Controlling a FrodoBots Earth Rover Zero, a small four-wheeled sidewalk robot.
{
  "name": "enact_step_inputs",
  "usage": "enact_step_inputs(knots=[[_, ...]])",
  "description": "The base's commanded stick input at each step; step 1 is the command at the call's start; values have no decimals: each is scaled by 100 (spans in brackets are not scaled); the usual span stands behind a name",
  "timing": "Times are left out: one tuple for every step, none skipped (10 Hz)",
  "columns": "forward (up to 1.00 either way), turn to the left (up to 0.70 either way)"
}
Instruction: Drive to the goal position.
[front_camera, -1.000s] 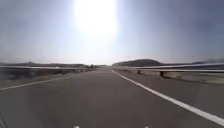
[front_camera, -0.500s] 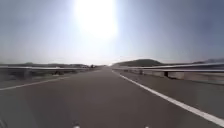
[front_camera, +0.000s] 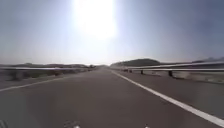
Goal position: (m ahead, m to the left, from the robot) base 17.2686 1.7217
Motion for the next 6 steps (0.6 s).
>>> enact_step_inputs(knots=[[100, 0], [100, 0], [100, 0], [100, 0], [100, 2], [100, 0]])
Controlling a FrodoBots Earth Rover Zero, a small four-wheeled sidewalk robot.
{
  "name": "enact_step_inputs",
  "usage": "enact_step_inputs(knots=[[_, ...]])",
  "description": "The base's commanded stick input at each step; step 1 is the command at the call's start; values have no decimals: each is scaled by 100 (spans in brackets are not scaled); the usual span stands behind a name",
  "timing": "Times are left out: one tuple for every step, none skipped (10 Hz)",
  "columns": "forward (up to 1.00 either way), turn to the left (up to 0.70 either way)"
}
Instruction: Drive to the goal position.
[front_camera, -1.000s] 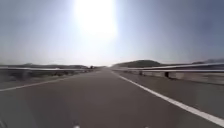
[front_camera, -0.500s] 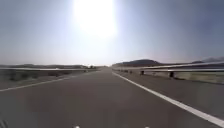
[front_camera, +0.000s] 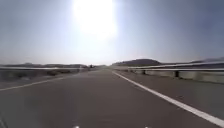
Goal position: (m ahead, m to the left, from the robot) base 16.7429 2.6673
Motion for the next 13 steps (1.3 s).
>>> enact_step_inputs(knots=[[100, 0], [100, 0], [100, 0], [100, 0], [100, 0], [100, 0], [100, 0], [100, 0], [100, 0], [100, 2], [100, 3], [100, 3], [100, 3]])
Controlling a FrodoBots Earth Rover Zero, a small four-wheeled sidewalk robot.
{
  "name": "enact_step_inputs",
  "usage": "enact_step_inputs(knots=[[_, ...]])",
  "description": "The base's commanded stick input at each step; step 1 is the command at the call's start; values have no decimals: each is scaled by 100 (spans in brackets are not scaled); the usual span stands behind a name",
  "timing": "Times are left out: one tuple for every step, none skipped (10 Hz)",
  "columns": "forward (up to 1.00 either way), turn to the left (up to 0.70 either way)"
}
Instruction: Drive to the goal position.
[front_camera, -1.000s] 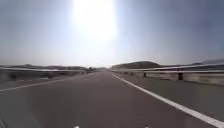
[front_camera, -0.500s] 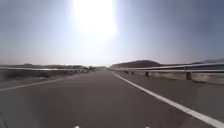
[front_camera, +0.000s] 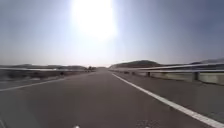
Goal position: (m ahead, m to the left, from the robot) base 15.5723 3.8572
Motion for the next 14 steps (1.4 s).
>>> enact_step_inputs(knots=[[100, 3], [100, 3], [100, 1], [100, 0], [100, 0], [100, 0], [100, 0], [100, 0], [100, 0], [100, 0], [100, 0], [100, 0], [100, 0], [100, 0]])
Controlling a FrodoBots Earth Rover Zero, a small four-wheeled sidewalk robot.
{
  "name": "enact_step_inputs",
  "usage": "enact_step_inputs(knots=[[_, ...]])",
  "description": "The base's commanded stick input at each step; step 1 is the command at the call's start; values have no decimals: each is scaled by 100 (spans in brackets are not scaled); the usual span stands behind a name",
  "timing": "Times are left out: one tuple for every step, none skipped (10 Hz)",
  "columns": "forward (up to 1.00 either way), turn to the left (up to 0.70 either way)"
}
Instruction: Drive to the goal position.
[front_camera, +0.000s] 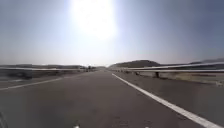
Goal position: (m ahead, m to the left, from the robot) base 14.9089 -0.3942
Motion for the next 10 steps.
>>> enact_step_inputs(knots=[[100, 0], [100, 0], [100, 0], [100, 0], [100, 0], [100, 0], [100, 2], [100, 18], [100, 40], [100, 39]])
